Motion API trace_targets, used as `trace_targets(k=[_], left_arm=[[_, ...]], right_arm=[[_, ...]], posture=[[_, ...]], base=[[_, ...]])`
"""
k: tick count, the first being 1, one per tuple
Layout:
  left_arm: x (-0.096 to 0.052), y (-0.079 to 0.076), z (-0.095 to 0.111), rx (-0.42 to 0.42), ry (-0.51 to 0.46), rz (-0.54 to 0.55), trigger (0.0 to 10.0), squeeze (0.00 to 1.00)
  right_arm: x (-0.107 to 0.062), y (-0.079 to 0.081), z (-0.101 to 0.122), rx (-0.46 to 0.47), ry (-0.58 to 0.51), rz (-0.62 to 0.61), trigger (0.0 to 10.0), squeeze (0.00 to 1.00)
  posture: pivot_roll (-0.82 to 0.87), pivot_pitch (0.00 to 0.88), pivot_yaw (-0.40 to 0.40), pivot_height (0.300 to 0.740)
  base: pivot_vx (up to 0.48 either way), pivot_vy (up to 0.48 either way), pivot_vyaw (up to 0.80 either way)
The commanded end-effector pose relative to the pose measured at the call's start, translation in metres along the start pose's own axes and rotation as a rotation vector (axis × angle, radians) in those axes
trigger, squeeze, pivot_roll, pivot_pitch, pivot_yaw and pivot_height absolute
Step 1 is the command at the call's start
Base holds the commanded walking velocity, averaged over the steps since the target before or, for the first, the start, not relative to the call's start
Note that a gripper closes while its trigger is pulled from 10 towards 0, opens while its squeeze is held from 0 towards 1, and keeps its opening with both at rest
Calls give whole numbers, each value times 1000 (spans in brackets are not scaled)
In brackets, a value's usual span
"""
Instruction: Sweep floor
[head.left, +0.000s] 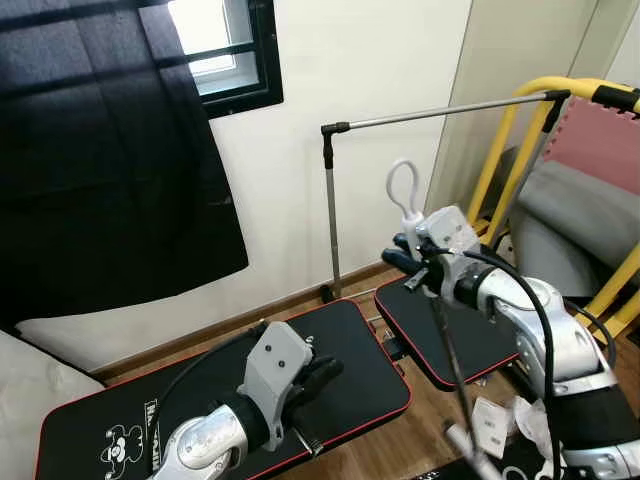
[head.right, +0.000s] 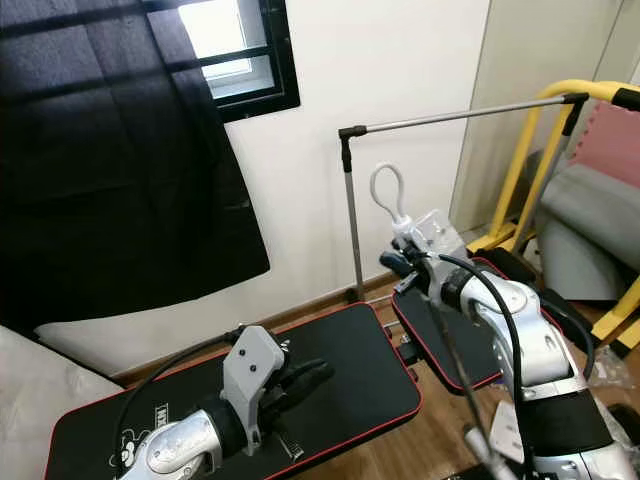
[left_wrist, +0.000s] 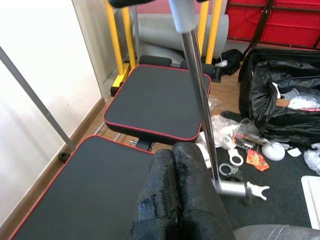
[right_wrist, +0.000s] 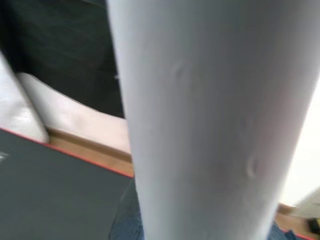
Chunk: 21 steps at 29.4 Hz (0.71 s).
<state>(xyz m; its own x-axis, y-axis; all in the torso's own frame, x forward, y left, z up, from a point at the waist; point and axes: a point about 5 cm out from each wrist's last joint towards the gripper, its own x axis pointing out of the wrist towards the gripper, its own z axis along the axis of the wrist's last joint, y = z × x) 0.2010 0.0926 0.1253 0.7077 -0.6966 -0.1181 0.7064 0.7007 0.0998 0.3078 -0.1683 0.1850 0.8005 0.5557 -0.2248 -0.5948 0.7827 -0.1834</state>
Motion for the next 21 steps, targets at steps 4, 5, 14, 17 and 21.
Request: trace_targets(k=[4,5,14,17,21], left_arm=[[0,3,-3,-2,6,-9,10000,0],[0,3,-3,-2,4,-8,10000,0],[2,7,0,-23,-23,19,10000,0],[3,9,1,-30,-29,31,10000,0],[5,11,1,-24,-26,32,10000,0]], right_arm=[[-5,-7,3,-23,28,-54,10000,0],[-6,-10,5,-27,31,-75,10000,0],[-5,-10,17,-16,17,-120,10000,0],[-3,-1,16,25,8,-97,10000,0],[2,9,13,45,2,-77,10000,0]], posture=[[-122,0,-23,740],[-123,0,-22,740],[-134,0,-24,740],[-137,0,-22,740],[-131,0,-18,740]], base=[[0,0,0],[0,0,0],[0,0,-444],[0,0,-800],[0,0,-800]])
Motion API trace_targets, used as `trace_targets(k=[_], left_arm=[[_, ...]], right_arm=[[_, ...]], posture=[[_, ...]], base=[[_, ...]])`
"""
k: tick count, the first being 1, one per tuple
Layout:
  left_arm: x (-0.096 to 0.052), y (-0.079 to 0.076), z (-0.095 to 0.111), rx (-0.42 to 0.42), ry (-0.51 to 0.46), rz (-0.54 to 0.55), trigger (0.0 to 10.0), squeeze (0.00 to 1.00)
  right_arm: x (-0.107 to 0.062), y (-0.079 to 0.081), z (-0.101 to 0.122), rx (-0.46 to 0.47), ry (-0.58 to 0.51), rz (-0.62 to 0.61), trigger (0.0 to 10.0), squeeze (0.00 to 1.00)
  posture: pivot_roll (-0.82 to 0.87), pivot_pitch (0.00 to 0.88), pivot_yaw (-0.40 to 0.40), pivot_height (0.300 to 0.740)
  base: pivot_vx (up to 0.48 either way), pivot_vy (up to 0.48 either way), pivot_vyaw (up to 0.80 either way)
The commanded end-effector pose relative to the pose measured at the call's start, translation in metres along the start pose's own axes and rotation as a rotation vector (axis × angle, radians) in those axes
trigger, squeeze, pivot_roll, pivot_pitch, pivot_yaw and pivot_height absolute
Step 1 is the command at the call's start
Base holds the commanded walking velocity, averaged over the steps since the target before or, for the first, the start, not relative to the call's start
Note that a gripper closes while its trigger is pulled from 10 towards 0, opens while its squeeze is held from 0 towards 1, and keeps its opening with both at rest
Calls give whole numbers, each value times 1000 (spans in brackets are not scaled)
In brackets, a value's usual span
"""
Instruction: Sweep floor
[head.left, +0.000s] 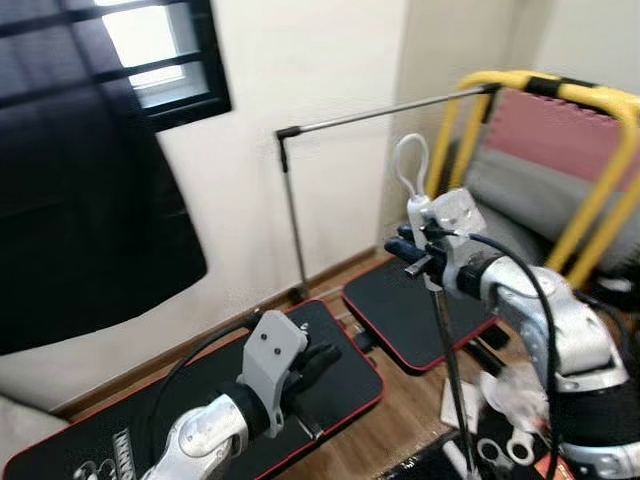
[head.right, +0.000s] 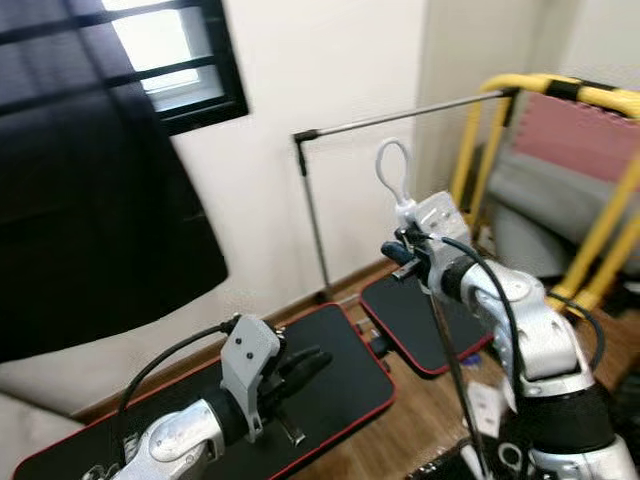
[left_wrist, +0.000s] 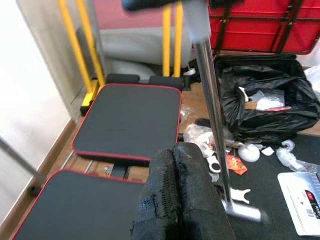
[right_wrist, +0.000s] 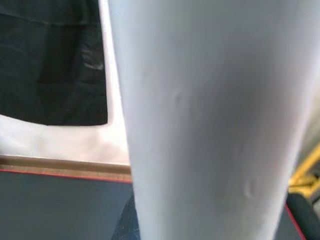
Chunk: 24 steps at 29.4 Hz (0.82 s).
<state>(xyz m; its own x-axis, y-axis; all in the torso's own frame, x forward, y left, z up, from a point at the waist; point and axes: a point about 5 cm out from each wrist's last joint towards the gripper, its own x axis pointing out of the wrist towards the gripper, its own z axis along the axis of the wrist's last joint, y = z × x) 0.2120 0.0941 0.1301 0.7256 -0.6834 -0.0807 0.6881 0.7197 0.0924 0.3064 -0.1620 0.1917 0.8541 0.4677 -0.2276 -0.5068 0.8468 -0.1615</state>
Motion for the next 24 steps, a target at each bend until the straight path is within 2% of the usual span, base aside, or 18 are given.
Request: trace_targets(k=[1,4,9,10,14,15,17,18,24], left_arm=[[-2,2,-3,-14,10,7,10000,0],[0,4,-3,-7,12,7,10000,0],[1,7,-3,0,14,13,10000,0],[1,8,-3,0,12,19,10000,0],[2,9,-3,-3,10,26,10000,0],[2,9,-3,-6,7,34,10000,0],[2,10,-3,-8,5,40,10000,0],[2,10,-3,-10,4,48,10000,0],[2,12,-3,-15,2,68,10000,0]], right_arm=[[1,5,5,-1,-18,24,10000,0],[4,11,2,23,-19,36,10000,0],[8,11,-1,35,-10,16,10000,0],[8,13,-2,46,-14,20,0,0],[9,16,-3,56,-19,26,0,0],[10,19,-2,63,-27,31,8392,0],[11,21,-2,69,-32,33,8392,0],[12,23,-1,76,-38,37,10000,0],[15,29,1,110,-68,69,10000,0]], posture=[[-131,0,-18,740],[-128,0,-11,740],[-127,0,-9,740],[-128,0,-10,740],[-127,0,-11,740],[-127,0,-12,740],[-125,0,-12,740],[-123,0,-13,740],[-116,0,-11,740]], base=[[0,0,-800],[0,0,-800],[0,0,-800],[0,0,-800],[0,0,-800],[0,0,-800],[0,0,-800],[0,0,-788],[0,0,-788]])
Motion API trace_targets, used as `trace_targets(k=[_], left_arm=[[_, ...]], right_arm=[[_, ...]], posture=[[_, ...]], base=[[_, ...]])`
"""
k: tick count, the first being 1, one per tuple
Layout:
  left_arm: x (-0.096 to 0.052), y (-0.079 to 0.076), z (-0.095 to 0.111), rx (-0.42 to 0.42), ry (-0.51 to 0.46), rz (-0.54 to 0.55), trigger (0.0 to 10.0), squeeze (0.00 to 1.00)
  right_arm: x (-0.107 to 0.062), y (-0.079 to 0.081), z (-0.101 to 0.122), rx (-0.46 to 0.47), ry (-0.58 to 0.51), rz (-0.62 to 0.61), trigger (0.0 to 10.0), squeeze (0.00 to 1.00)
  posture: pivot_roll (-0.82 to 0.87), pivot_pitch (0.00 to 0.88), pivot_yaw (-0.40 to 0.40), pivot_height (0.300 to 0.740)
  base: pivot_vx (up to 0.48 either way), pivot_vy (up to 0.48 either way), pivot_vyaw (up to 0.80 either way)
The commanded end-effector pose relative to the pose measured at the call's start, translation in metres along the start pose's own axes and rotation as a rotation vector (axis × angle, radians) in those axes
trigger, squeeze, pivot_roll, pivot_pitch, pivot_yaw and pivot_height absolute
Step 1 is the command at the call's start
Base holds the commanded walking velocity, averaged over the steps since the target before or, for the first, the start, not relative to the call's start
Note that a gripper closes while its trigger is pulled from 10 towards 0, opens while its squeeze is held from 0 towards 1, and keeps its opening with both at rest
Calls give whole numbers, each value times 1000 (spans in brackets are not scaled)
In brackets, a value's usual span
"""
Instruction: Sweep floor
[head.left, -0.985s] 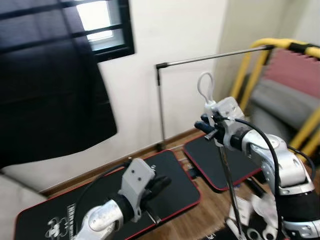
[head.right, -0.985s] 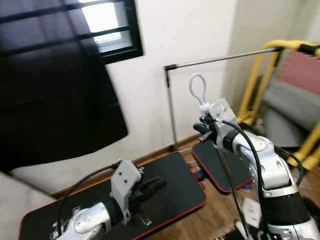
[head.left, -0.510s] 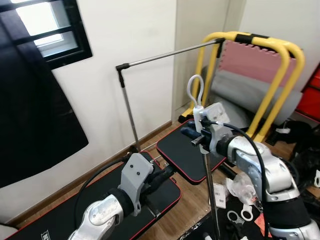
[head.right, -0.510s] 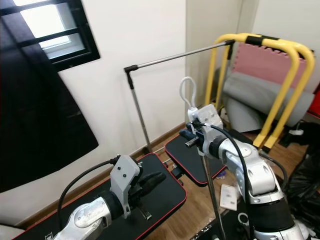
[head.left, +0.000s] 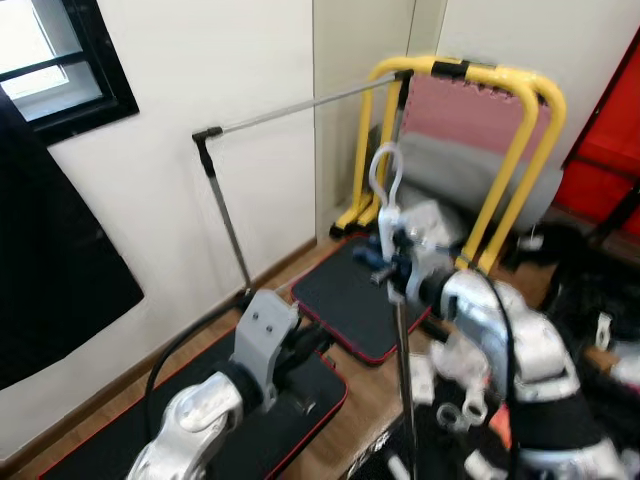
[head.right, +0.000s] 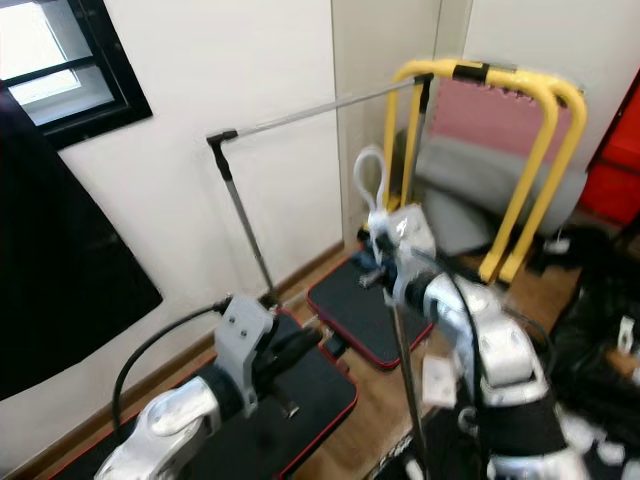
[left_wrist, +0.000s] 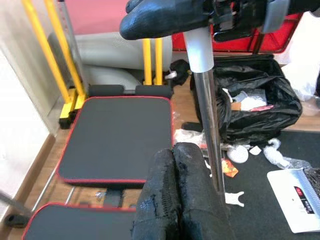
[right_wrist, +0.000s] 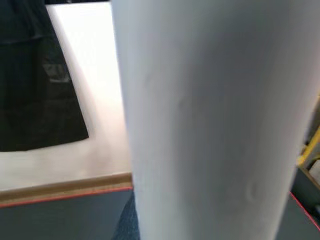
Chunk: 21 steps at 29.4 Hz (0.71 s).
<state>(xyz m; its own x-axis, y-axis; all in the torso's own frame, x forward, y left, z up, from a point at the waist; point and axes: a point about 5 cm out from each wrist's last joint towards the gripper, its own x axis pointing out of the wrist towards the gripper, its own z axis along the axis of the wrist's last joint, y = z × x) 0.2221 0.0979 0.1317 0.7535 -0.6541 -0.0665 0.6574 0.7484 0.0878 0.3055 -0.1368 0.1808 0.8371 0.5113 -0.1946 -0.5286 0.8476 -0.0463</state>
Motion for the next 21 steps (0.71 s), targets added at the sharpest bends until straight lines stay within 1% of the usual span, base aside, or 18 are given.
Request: trace_targets(k=[1,4,14,17,21], left_arm=[[-3,2,-4,-7,12,27,10000,0],[-3,4,-4,-10,14,43,10000,0],[-4,7,-5,-10,21,74,10000,0],[-4,7,-4,-8,20,80,10000,0],[-4,7,-4,-6,15,89,10000,0]], right_arm=[[2,6,4,0,-28,28,10000,0],[3,10,5,-12,-40,50,10000,0],[4,14,2,-33,-35,66,10000,0],[4,14,2,-38,-36,62,10000,0],[5,11,6,-48,-66,44,10000,0]], posture=[[-116,0,-11,740],[-116,0,-9,740],[-106,0,-11,740],[-105,0,-15,740],[-108,0,-17,740]], base=[[0,0,-788],[0,0,-788],[0,0,-798],[0,0,-800],[0,0,-800]])
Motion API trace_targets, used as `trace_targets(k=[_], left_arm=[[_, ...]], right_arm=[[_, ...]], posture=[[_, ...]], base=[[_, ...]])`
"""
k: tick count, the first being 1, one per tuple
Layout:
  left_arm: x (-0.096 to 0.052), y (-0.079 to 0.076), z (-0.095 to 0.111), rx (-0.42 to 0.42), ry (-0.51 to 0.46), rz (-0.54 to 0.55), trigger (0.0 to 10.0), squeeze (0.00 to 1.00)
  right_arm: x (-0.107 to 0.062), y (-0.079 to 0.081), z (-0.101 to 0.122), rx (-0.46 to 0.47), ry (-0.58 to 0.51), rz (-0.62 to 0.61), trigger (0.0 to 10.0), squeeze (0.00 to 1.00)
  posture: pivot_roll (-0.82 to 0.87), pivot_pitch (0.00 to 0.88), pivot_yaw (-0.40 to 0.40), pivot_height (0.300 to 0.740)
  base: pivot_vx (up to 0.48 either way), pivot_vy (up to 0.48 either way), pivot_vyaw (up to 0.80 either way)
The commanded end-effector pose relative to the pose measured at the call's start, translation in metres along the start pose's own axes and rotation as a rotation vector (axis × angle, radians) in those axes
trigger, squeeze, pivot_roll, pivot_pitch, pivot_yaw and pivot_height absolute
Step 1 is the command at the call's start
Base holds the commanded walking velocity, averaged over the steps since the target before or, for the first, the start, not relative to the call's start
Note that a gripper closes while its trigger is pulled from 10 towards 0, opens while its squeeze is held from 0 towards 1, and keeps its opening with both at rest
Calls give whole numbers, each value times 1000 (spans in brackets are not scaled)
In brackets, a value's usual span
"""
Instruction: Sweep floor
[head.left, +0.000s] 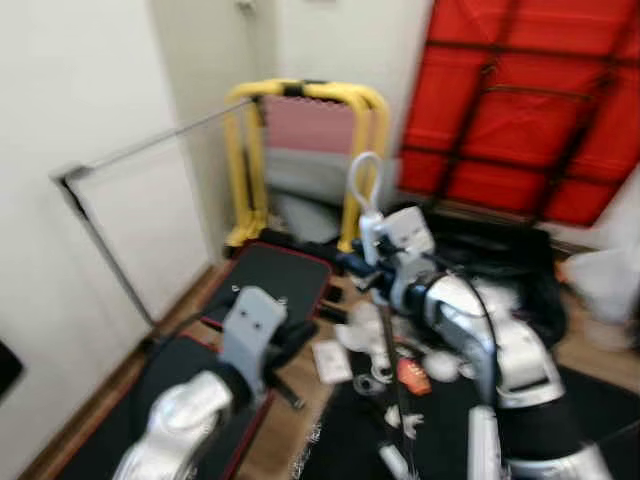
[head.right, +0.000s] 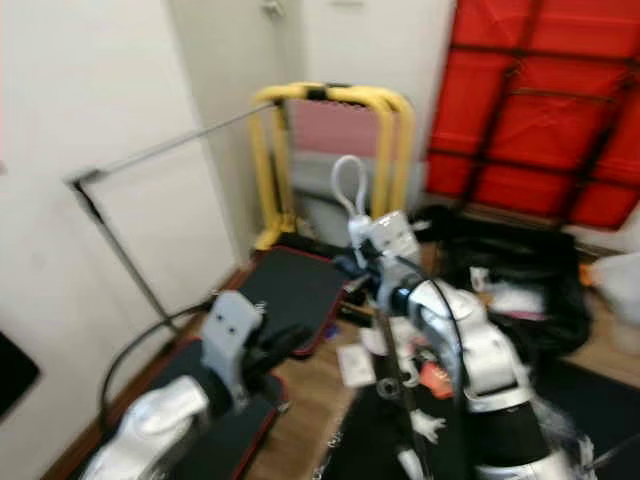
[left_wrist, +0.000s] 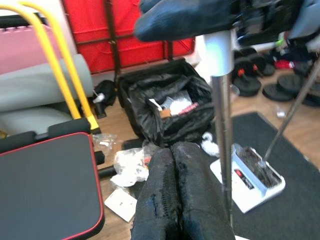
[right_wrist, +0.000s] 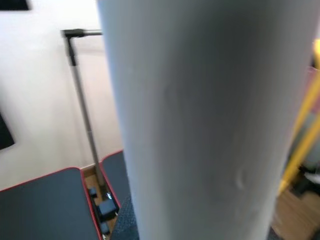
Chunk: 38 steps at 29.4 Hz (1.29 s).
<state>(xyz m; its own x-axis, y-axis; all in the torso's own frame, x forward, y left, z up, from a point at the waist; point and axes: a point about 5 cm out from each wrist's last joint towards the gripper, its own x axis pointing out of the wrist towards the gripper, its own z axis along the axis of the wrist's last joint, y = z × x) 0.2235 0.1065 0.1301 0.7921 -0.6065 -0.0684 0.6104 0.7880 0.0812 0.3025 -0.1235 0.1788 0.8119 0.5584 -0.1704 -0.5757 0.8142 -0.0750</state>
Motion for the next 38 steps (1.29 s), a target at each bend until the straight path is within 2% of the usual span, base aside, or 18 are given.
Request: trace_targets(k=[1,7,16,20,21,22,23,27,33,38], left_arm=[[1,0,-1,5,8,28,10000,0],[2,6,0,10,-9,86,10000,0],[2,13,2,10,-28,161,10000,0],[1,19,1,12,-22,231,10000,0],[0,25,2,16,-21,298,10000,0],[0,25,2,16,-21,298,10000,0],[-1,30,2,16,-21,360,10000,0],[-2,38,1,11,-16,442,10000,0],[-4,40,0,0,-24,463,10000,0],[-7,38,-1,-22,-38,451,10000,0]], right_arm=[[1,-2,6,-10,-38,-8,10000,0],[1,-7,16,-37,-113,-53,10000,0],[3,-10,19,-61,-144,-85,10000,0],[5,-12,19,-48,-157,-111,10000,0],[5,-15,18,-25,-171,-131,10000,0],[5,-15,18,-25,-171,-131,10000,0],[5,-16,18,-2,-188,-148,10000,0],[6,-21,19,24,-216,-183,10000,0],[6,-27,17,37,-233,-234,10000,0],[6,-25,19,62,-264,-217,10000,0]], posture=[[-108,0,-17,740],[-112,0,-17,740],[-111,0,-20,740],[-110,0,-22,740],[-110,0,-25,740],[-110,0,-25,740],[-110,0,-25,740],[-111,0,-27,740],[-113,0,-27,740],[-118,0,-31,740]], base=[[0,0,-800],[0,0,-800],[0,0,-800],[0,0,-800],[0,0,0],[0,0,0],[0,0,0],[0,0,0],[0,0,0],[0,0,0]])
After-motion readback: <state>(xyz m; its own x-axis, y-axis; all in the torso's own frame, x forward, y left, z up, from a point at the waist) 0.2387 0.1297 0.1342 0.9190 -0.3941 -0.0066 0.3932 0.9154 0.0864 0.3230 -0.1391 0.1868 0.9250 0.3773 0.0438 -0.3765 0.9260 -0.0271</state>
